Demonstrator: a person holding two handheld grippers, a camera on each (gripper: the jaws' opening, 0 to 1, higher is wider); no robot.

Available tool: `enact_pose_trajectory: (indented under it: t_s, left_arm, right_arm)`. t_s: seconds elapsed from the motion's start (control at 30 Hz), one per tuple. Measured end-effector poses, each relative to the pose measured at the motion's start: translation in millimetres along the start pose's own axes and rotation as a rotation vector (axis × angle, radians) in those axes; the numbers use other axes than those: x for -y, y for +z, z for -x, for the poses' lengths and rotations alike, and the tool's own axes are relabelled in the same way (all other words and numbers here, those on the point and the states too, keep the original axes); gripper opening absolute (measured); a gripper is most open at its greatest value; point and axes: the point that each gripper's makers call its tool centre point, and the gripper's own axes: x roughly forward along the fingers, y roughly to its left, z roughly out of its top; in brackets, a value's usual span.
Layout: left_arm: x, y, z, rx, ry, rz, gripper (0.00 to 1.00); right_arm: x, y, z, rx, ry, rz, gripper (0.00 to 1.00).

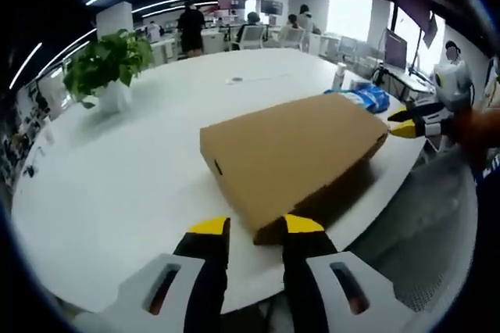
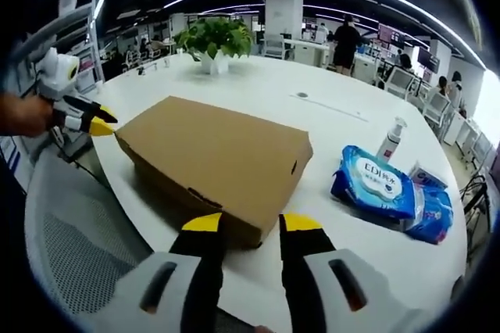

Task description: Operate the shoe box by opening the lid, removing the specified soft item, and placing it in the target area until the item is outside and the box remains undamaged.

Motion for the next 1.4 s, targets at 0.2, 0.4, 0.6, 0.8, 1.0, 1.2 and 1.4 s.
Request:
enact_pose_trajectory:
  t_s: [0.2, 0.4, 0.6, 0.8, 1.0, 1.2, 1.4]
  left_arm:
    - [3.8, -10.0, -11, -0.04, -0.022, -0.055, 0.21]
    - [2.5, -7.0, -19, -0.055, -0.027, -0.065, 0.14]
    - [0.7, -5.8, -23, -0.062, -0.029, -0.07, 0.13]
    - [-2.5, -3.3, -28, -0.065, -0.03, -0.076, 0.13]
    - [-3.5, 2.8, -34, -0.068, -0.032, -0.088, 0.13]
    - [-4.9, 8.8, -42, -0.071, -0.033, -0.1, 0.13]
    - [-7.1, 16.9, -50, -0.074, -0.036, -0.108, 0.13]
  right_arm:
    - [-4, -7.6, -5, -0.026, 0.007, 0.008, 0.24]
    - [1, -9.8, -10, -0.044, 0.001, 0.009, 0.21]
    - [3, -10.1, -13, -0.045, 0.0, -0.018, 0.18]
    - [3, -11.4, -15, -0.048, -0.001, -0.026, 0.18]
    - [9, -9.2, -18, -0.048, -0.011, -0.032, 0.18]
    - [16, -7.3, -21, -0.044, -0.02, -0.038, 0.18]
    - [23, -4.0, -25, -0.038, -0.024, -0.04, 0.18]
